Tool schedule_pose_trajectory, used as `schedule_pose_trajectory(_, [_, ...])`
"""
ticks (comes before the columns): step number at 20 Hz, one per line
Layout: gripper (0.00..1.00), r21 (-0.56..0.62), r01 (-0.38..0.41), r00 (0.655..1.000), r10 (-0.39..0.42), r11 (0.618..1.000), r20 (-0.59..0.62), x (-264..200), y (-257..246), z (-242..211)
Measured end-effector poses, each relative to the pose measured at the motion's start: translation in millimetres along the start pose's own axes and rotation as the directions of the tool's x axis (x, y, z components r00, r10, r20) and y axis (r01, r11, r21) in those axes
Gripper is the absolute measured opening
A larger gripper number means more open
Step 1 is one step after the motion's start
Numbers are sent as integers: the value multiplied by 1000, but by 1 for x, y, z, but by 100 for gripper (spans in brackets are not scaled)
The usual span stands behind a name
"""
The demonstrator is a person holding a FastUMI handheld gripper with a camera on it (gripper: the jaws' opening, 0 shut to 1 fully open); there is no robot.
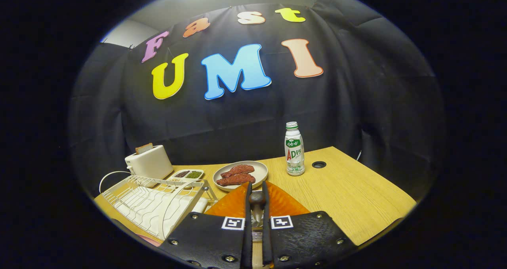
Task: Take the plate from the dish rack, then take the spoon from the basket and place it into the plate.
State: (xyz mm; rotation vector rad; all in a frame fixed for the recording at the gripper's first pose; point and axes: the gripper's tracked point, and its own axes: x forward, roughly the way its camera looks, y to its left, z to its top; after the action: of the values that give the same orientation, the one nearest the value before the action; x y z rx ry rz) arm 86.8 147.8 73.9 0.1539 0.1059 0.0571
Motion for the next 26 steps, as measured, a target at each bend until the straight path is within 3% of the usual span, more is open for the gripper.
schedule_pose_trajectory(4, [10,-8,0,1000,0,1000,-30,1,-1,10])
schedule_pose_trajectory(5, [5,-6,-2,999,2,1000,-36,1,1,14])
schedule_pose_trajectory(10, [4,-55,-40,999,41,998,13,-11,21,60])
schedule_pose_trajectory(18, [4,-93,-198,977,204,976,56,-93,100,122])
schedule_pose_trajectory(21, [4,-58,-300,953,302,952,36,-129,140,111])
schedule_pose_trajectory(26, [4,-4,-460,886,459,888,-73,-163,202,38])
